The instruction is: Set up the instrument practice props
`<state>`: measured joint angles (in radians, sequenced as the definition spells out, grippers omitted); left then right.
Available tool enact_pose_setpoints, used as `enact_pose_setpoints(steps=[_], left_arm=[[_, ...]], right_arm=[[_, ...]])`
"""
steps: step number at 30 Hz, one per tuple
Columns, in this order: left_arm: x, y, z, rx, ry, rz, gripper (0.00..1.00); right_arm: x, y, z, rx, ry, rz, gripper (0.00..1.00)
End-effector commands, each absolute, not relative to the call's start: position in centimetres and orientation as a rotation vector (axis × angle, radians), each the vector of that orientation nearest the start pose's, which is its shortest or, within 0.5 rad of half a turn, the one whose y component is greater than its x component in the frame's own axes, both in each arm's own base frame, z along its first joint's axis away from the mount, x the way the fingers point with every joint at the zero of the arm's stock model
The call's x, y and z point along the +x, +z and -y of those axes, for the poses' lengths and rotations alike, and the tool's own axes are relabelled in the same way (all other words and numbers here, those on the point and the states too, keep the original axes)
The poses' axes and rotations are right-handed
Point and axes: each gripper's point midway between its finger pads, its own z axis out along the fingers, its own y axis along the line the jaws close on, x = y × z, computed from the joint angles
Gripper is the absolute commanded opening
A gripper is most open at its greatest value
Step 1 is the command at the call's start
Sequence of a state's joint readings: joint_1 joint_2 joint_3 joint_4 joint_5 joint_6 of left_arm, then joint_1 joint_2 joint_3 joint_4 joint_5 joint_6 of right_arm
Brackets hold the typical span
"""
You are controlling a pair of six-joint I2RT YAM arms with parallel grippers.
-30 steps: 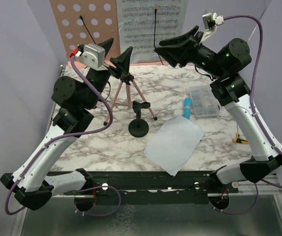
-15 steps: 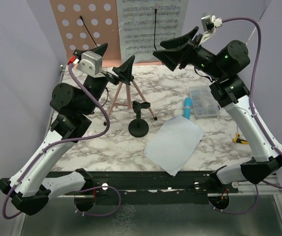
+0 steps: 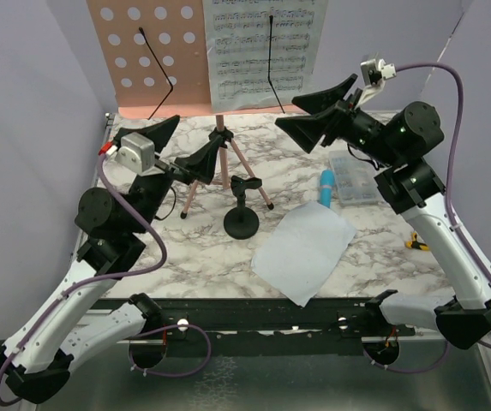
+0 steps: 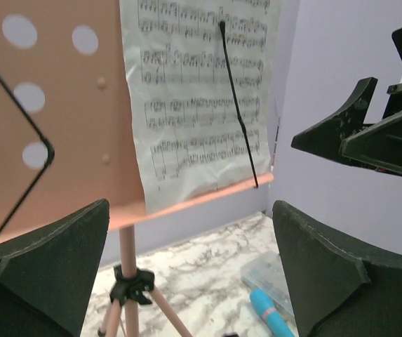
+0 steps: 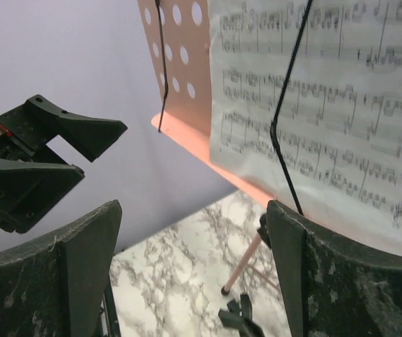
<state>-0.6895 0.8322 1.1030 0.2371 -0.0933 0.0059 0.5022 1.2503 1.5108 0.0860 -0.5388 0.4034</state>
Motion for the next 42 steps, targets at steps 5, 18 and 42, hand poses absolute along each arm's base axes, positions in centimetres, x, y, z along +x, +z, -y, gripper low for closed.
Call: enact_pose_setpoints(steps=[5, 18, 42], left_arm=[[20.9, 46.0, 15.5, 0.161, -0.723, -1.104, 0.99], [20.8, 29.4, 13.0, -0.146, -0.804, -1.416, 0.99], [21.3, 14.8, 14.8, -0.361, -0.822, -1.826, 0.99]], right_arm=[[26.6, 45.8, -24.8, -0.436, 1.063, -1.381, 0.91], [25.3, 23.8, -22.5, -0.319, 0.954, -1.929, 0.93], [23.9, 10.5, -17.5, 0.075, 0.714, -2.251, 1.0]])
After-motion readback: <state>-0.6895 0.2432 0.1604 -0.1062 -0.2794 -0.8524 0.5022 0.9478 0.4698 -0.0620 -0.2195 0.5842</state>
